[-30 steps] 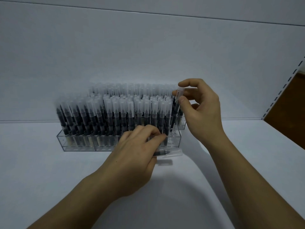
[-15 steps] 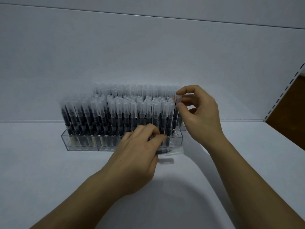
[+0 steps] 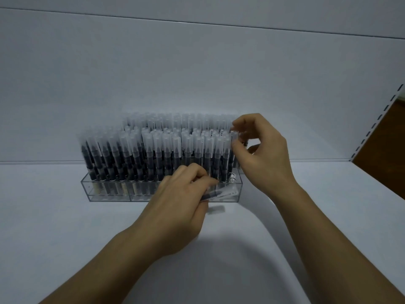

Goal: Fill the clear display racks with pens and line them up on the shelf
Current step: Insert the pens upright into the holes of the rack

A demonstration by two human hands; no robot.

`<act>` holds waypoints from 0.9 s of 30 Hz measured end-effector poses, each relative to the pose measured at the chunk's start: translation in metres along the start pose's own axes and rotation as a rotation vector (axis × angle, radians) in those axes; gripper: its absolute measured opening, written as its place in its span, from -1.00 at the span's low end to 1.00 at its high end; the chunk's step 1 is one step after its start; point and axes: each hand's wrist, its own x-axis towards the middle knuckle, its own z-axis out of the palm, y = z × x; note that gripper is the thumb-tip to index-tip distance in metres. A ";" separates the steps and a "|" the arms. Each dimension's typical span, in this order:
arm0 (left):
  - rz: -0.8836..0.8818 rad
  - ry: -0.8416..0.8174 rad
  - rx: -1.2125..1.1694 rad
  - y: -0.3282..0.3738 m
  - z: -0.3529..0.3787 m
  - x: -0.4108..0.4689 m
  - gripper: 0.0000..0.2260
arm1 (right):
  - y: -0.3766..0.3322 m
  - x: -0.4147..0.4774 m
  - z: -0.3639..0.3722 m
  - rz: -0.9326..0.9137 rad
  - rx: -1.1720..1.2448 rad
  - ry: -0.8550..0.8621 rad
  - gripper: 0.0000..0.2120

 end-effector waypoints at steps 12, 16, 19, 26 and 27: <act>-0.095 0.240 -0.371 -0.002 -0.008 0.001 -0.85 | -0.045 -0.010 -0.001 -0.082 0.530 -0.237 -0.82; -0.149 0.255 -0.390 0.001 -0.010 0.001 -0.88 | -0.048 -0.009 -0.002 -0.042 0.604 -0.243 -0.81; -0.154 0.247 -0.415 0.003 -0.012 0.001 -0.87 | -0.046 -0.008 -0.002 -0.018 0.595 -0.258 -0.78; -0.129 0.215 -0.430 0.004 -0.013 0.000 -0.90 | -0.040 -0.007 0.001 -0.022 0.497 -0.229 -0.76; -0.120 0.203 -0.416 0.004 -0.013 -0.001 -0.92 | -0.038 -0.005 0.000 -0.021 0.493 -0.192 -0.78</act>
